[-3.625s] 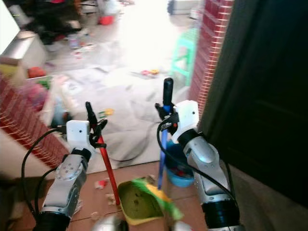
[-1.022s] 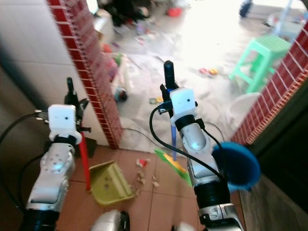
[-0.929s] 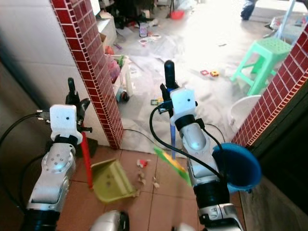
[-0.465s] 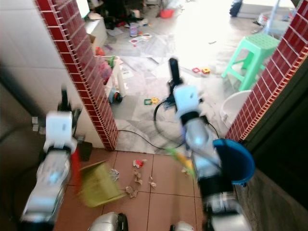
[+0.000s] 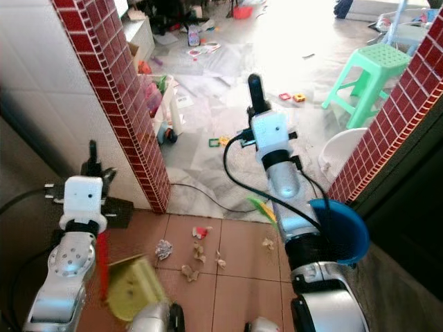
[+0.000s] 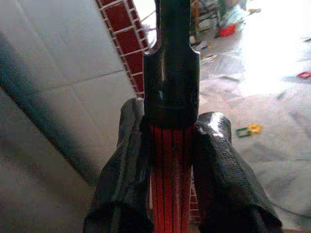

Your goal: Sweep floor

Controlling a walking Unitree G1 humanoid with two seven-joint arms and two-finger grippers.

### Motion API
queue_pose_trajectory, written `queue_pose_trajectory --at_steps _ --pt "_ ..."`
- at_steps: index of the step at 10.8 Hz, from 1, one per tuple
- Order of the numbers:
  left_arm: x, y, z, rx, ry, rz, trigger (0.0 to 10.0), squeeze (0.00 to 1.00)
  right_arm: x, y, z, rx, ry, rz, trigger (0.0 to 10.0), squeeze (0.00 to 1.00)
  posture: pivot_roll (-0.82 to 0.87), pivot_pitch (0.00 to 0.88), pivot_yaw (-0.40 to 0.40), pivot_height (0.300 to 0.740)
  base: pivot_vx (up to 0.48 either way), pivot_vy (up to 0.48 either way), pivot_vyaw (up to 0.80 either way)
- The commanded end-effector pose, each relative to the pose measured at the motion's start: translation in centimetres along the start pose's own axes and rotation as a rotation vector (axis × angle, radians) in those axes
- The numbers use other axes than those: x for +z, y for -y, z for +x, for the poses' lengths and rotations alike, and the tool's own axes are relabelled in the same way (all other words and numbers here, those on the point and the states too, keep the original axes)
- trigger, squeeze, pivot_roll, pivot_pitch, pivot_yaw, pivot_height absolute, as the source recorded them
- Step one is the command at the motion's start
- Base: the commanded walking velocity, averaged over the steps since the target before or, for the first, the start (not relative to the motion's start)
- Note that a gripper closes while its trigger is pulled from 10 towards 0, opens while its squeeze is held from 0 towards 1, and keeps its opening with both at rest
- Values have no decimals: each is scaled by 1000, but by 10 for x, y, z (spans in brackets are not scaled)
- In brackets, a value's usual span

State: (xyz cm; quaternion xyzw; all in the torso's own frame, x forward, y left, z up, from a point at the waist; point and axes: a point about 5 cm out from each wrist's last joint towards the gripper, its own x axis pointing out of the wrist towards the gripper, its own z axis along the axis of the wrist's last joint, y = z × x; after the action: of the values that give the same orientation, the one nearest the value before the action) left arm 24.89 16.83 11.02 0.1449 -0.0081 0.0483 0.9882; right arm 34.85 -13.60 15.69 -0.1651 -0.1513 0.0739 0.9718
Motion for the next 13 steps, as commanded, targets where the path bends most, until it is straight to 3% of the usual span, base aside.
queue_pose_trajectory --at_steps 1,3,4,6,7,8,10,13 --pt "16 -4 0 2 65 7 10000 0 9 0 5 -1 52 -45 10000 0 56 105 22 740 0 0 0" --pt "27 -4 0 -4 88 -13 10000 0 -6 -6 -1 -6 2 -78 10000 0 77 160 15 740 0 0 0" --pt "26 -1 0 -10 80 -25 10000 0 -17 -19 -3 0 -60 1 10000 0 68 178 11 740 0 0 0" --pt "29 4 4 -20 80 -44 10000 0 -17 -42 -1 40 -100 133 10000 0 62 184 2 740 0 0 0" --pt "32 7 7 -18 80 -55 10000 0 -12 -53 2 57 -108 234 10000 0 51 177 -7 740 0 0 0" --pt "34 9 13 -10 85 -72 10000 0 9 -66 10 105 -65 380 10000 0 29 166 -19 740 0 0 0" --pt "32 11 19 -9 78 -88 10000 0 25 -67 16 146 -13 439 10000 0 5 158 -25 740 0 0 0" --pt "36 28 36 -52 83 -107 10000 0 39 -56 25 177 44 415 10000 0 -15 140 -19 740 0 0 0"
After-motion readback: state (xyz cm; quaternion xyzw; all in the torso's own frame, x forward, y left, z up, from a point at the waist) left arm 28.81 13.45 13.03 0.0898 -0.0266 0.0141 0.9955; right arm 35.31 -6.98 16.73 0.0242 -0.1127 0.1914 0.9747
